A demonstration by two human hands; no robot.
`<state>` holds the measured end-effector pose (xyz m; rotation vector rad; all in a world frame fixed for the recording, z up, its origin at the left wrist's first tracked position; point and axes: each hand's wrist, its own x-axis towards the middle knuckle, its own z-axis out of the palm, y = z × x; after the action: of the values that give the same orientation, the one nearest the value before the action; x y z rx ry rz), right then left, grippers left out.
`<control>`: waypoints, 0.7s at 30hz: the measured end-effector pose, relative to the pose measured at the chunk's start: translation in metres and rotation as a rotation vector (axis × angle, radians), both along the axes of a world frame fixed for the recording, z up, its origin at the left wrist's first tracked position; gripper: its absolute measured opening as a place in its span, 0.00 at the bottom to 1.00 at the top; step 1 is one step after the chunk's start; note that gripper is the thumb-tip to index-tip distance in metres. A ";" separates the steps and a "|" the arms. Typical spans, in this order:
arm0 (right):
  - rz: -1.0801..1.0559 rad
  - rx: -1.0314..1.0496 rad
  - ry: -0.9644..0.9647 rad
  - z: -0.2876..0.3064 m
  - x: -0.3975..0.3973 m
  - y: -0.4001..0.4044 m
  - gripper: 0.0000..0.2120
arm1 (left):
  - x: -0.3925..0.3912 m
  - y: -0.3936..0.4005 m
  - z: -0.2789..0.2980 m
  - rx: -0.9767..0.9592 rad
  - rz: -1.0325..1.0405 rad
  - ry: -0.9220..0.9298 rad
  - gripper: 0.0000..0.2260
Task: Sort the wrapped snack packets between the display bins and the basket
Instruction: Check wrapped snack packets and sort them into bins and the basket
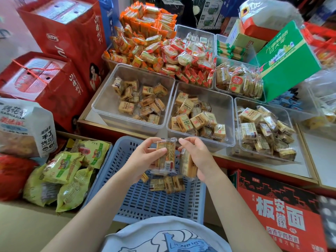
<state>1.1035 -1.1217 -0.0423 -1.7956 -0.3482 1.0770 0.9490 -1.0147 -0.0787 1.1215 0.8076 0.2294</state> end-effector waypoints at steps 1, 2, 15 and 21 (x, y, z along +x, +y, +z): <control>0.003 -0.036 0.056 0.000 0.001 0.000 0.14 | 0.000 0.001 -0.002 0.021 0.022 0.022 0.14; -0.002 -0.057 0.129 0.002 0.000 0.000 0.14 | 0.001 0.002 -0.003 0.038 0.033 0.038 0.13; 0.297 -0.071 0.094 -0.001 -0.002 0.015 0.25 | -0.006 0.006 -0.004 0.013 -0.051 0.038 0.28; 0.217 0.012 0.033 0.000 -0.003 0.016 0.09 | -0.005 0.011 -0.012 0.078 -0.026 0.010 0.29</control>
<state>1.1006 -1.1056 -0.0422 -1.7564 -0.5378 1.2506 0.9436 -1.0033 -0.0904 1.2062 0.7977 0.2353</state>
